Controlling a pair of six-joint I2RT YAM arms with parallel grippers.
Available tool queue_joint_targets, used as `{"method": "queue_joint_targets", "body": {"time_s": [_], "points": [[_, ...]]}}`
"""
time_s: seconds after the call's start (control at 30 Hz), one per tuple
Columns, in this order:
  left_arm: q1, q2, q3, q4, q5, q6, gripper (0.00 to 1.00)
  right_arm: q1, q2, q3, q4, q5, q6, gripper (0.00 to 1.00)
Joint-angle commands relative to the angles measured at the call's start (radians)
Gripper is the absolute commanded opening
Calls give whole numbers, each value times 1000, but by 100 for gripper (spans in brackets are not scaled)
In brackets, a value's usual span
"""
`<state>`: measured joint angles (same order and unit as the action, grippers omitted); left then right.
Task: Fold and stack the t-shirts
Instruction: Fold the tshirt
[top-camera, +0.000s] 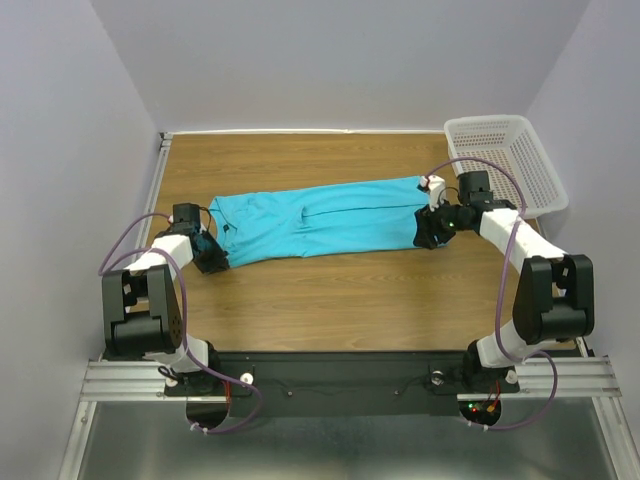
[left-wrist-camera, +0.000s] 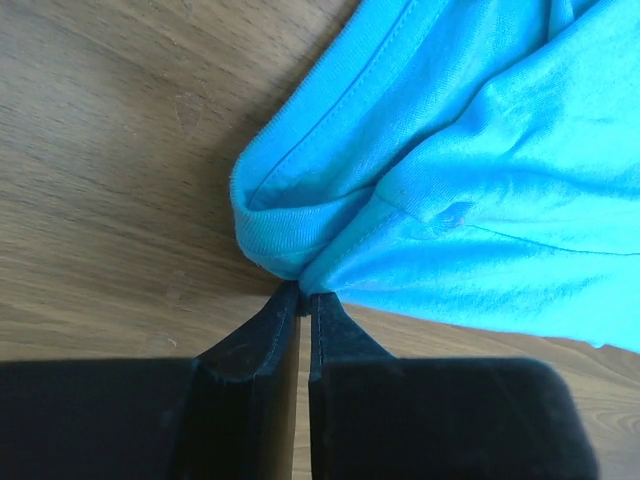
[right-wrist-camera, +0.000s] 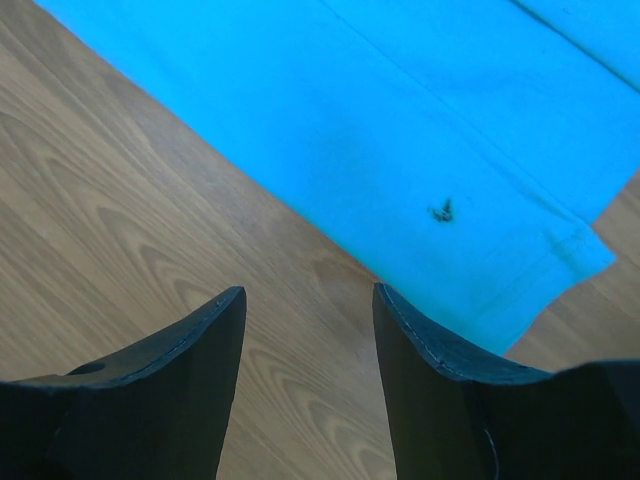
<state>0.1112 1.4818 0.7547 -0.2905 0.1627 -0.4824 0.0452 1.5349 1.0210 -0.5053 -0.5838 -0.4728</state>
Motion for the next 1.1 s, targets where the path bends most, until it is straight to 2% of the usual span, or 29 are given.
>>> {"method": "queue_joint_targets", "body": {"time_s": [0.0, 0.07, 0.13, 0.17, 0.3, 0.4, 0.6, 0.8, 1.07], "points": [[1, -40, 21, -39, -71, 65, 12, -11, 1, 13, -39, 99, -110, 60], [5, -49, 23, -47, -74, 76, 10, -16, 8, 10, -53, 120, -171, 61], [13, -54, 29, -44, -69, 84, 6, -16, 8, -5, -74, 150, -333, 62], [15, -52, 31, -42, -71, 87, 6, -16, 10, -10, -78, 156, -334, 62], [21, -23, 51, -41, -49, 103, 5, -16, 28, -12, -119, 165, -536, 63], [22, -14, 60, -39, -34, 111, 4, -16, 60, 4, -147, 135, -617, 63], [30, -11, 64, -36, -11, 134, 0, -16, 146, 48, -205, 99, -691, 61], [44, 3, 86, -45, -12, 154, 0, -16, 211, 67, -203, 163, -713, 55], [59, 8, 107, -61, -6, 169, 0, -16, 186, 111, -191, 164, -727, 53]]}}
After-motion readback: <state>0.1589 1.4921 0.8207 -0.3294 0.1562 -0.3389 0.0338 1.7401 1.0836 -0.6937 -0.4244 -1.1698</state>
